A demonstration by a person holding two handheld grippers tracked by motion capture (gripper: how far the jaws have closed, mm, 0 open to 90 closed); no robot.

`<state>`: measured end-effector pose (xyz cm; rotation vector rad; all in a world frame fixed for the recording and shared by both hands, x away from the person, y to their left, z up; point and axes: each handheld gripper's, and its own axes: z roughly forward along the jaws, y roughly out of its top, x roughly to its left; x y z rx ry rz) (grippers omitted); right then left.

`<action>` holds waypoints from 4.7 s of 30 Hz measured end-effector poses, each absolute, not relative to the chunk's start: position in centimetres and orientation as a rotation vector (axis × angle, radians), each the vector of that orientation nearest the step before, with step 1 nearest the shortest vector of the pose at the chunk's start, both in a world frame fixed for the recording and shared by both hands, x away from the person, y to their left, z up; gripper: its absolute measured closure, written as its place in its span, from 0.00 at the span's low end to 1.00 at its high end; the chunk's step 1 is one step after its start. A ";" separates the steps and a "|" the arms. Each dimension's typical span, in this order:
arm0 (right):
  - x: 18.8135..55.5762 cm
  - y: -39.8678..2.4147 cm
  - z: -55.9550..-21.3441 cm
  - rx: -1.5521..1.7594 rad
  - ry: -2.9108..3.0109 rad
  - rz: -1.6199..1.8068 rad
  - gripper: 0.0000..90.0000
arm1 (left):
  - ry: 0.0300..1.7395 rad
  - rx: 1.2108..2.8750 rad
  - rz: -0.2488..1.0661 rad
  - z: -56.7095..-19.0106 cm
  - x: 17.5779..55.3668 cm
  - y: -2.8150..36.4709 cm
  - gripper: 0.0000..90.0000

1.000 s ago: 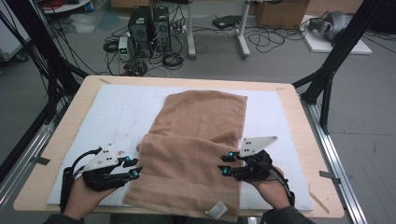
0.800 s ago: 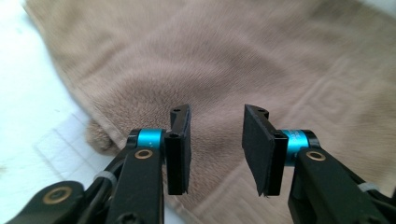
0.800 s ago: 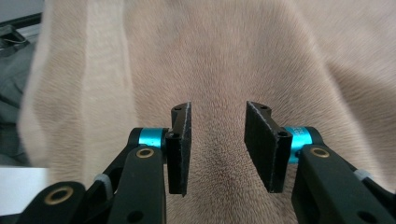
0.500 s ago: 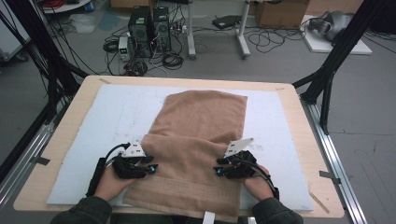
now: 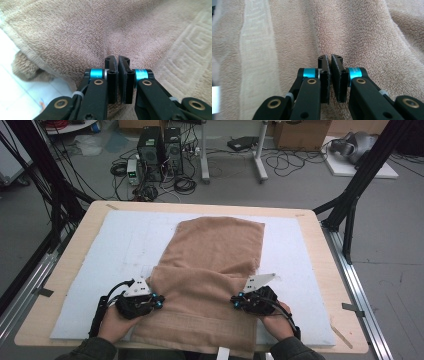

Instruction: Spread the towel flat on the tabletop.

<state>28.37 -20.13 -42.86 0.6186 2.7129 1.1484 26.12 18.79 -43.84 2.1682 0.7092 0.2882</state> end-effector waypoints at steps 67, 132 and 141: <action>27.0 -20.0 -43.6 0.559 2.811 1.094 0.98 | 0.694 2.156 0.249 -44.6 24.4 18.5 0.95; 27.1 -24.0 -41.9 0.664 2.682 1.164 0.86 | 0.658 2.125 0.260 -43.3 23.1 19.6 0.76; 26.2 -22.2 -43.8 0.634 2.775 1.114 0.89 | 0.679 2.166 0.265 -44.5 23.9 19.5 0.92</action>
